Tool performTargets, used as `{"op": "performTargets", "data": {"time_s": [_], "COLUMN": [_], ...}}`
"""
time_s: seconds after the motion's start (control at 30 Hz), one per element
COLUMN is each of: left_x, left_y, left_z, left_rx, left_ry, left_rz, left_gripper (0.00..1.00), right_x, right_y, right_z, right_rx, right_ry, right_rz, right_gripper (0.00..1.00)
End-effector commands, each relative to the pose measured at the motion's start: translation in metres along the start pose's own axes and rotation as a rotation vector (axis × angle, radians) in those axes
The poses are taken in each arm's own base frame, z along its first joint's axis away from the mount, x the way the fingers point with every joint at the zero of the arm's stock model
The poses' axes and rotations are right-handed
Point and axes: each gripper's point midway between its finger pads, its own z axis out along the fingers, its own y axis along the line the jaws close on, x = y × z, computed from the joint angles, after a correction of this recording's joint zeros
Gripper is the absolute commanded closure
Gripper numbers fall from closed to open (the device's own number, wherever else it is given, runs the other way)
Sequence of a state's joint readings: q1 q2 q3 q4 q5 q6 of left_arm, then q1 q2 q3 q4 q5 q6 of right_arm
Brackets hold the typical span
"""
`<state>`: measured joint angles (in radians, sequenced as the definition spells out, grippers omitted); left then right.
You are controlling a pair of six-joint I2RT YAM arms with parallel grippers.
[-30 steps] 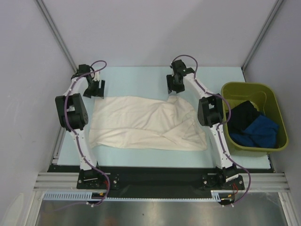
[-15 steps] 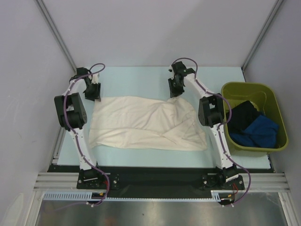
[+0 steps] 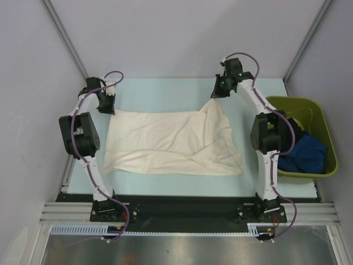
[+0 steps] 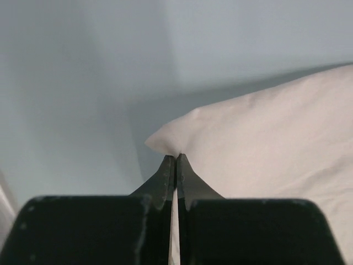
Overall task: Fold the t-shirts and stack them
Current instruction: Fold the tshirt
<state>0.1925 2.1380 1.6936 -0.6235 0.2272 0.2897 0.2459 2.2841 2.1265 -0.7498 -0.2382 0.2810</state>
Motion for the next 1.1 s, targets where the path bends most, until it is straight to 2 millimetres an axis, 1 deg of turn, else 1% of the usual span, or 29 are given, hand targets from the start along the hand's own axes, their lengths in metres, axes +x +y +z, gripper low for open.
{"op": "performTargets", "data": {"time_s": [0.0,0.07,0.1,0.13,0.17,0.2,0.23,0.27,0.3,0.33,0.37,0.43,0.47,0.5,0.53,0.57,0.6,0.63,0.67,0.7,0.73,0.77,0.8,0.83,0.87,0.9,0.93,1.0,1.07], "left_x": [-0.053,-0.053,-0.053,-0.057,-0.053,-0.05,-0.049,-0.046,-0.038,-0.035,-0.032,-0.023,-0.021,-0.013,-0.012,-0.002,0.001,0.007,0.013,0.025,0.032,0.045,0.05,0.052,0.062,0.066,0.067,0.077,0.079], "left_y": [0.008,0.009,0.01,0.012,0.013,0.014,0.015,0.015,0.018,0.018,0.019,0.021,0.02,0.016,0.013,0.008,0.003,-0.006,-0.01,-0.012,-0.011,-0.011,-0.008,-0.005,-0.001,0.002,0.005,0.009,0.011], "left_z": [-0.063,-0.073,-0.078,-0.09,-0.092,-0.095,-0.102,-0.104,-0.108,-0.11,-0.111,-0.116,-0.116,-0.113,-0.118,-0.114,-0.117,-0.116,-0.115,-0.113,-0.111,-0.106,-0.107,-0.105,-0.101,-0.098,-0.094,-0.088,-0.087], "left_rx": [-0.081,-0.093,-0.103,-0.121,-0.13,-0.137,-0.145,-0.149,-0.162,-0.164,-0.17,-0.181,-0.18,-0.163,-0.155,-0.133,-0.114,-0.07,-0.053,-0.044,-0.051,-0.049,-0.062,-0.074,-0.089,-0.102,-0.115,-0.126,-0.127], "left_ry": [-0.197,-0.212,-0.22,-0.241,-0.236,-0.233,-0.237,-0.229,-0.22,-0.218,-0.213,-0.201,-0.197,-0.184,-0.192,-0.177,-0.18,-0.171,-0.163,-0.141,-0.127,-0.1,-0.098,-0.098,-0.07,-0.058,-0.052,-0.015,-0.006], "left_rz": [0.1,0.118,0.137,0.149,0.158,0.176,0.184,0.192,0.2,0.204,0.207,0.217,0.223,0.235,0.239,0.243,0.249,0.259,0.268,0.285,0.295,0.311,0.314,0.324,0.334,0.338,0.346,0.353,0.357], "left_gripper": [1.0,1.0,1.0,1.0,1.0,1.0,1.0,1.0,1.0,1.0,1.0,1.0,1.0,0.99,1.0,1.0,1.0,1.0,1.0,1.0,1.0,1.0,1.0,1.0,1.0,1.0,1.0,1.0,1.0], "right_x": [-0.049,-0.042,-0.043,-0.034,-0.033,-0.036,-0.035,-0.028,-0.025,-0.027,-0.021,-0.019,-0.014,0.0,0.007,0.011,0.032,0.039,0.045,0.067,0.073,0.081,0.088,0.103,0.11,0.115,0.128,0.138,0.152], "right_y": [0.022,0.013,0.014,0.007,0.001,0.004,0.001,-0.004,-0.01,-0.011,-0.017,-0.017,-0.017,-0.021,-0.018,-0.015,-0.021,-0.02,-0.019,-0.027,-0.029,-0.031,-0.036,-0.044,-0.048,-0.052,-0.056,-0.059,-0.067], "right_z": [-0.056,-0.061,-0.072,-0.07,-0.073,-0.086,-0.088,-0.088,-0.094,-0.1,-0.102,-0.113,-0.115,-0.11,-0.11,-0.117,-0.109,-0.108,-0.113,-0.104,-0.104,-0.106,-0.105,-0.1,-0.098,-0.096,-0.09,-0.085,-0.08], "right_rx": [-0.076,-0.044,-0.04,-0.025,-0.016,-0.022,-0.013,-0.003,0.014,0.023,0.037,0.033,0.032,0.035,0.02,0.009,0.023,0.022,0.022,0.043,0.051,0.059,0.072,0.091,0.101,0.114,0.118,0.129,0.161], "right_ry": [-0.185,-0.176,-0.19,-0.182,-0.187,-0.215,-0.225,-0.214,-0.219,-0.232,-0.224,-0.239,-0.237,-0.209,-0.202,-0.21,-0.168,-0.162,-0.167,-0.122,-0.12,-0.112,-0.103,-0.074,-0.065,-0.06,-0.039,-0.019,0.015], "right_rz": [0.006,0.003,-0.002,0.002,0.009,0.005,0.006,0.014,0.021,0.022,0.03,0.031,0.029,0.039,0.041,0.038,0.057,0.057,0.06,0.072,0.08,0.089,0.098,0.115,0.12,0.125,0.134,0.143,0.164], "right_gripper": [1.0,1.0,1.0,1.0,1.0,1.0,1.0,1.0,1.0,1.0,1.0,1.0,1.0,1.0,1.0,1.0,1.0,1.0,1.0,1.0,1.0,1.0,1.0,1.0,1.0,1.0,1.0,1.0,1.0]}}
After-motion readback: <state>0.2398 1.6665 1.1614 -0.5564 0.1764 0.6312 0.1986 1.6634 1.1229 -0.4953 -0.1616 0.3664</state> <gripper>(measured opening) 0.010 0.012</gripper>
